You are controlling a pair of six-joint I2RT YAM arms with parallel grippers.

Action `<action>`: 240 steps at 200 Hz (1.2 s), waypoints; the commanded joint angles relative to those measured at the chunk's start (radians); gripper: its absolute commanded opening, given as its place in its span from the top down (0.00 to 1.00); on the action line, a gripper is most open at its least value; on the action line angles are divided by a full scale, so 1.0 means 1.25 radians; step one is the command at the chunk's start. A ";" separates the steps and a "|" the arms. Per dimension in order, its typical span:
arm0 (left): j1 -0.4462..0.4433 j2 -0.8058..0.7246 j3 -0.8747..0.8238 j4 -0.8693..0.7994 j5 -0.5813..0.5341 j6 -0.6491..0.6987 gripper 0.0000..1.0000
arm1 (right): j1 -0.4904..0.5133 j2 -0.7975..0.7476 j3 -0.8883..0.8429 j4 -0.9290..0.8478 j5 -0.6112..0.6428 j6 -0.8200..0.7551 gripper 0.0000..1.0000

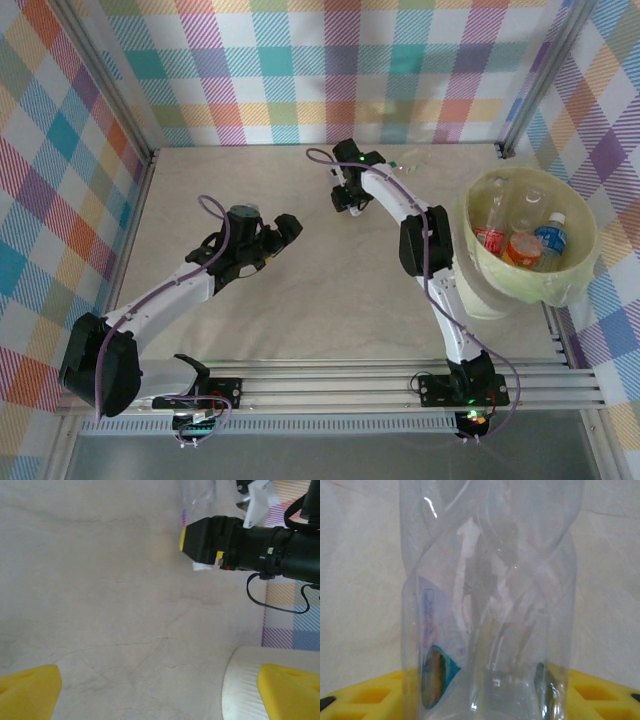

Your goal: Put the plastic bottles in the bin

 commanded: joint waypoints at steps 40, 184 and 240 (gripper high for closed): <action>-0.062 0.002 0.040 0.129 0.098 0.143 0.00 | 0.063 -0.416 -0.357 0.181 -0.006 0.043 0.46; -0.176 0.095 0.149 0.209 0.169 0.217 0.00 | 0.090 -1.108 -0.776 0.237 0.039 0.034 0.61; -0.189 0.177 0.219 0.216 0.178 0.199 0.00 | 0.063 -1.194 -0.664 0.095 0.280 -0.009 0.62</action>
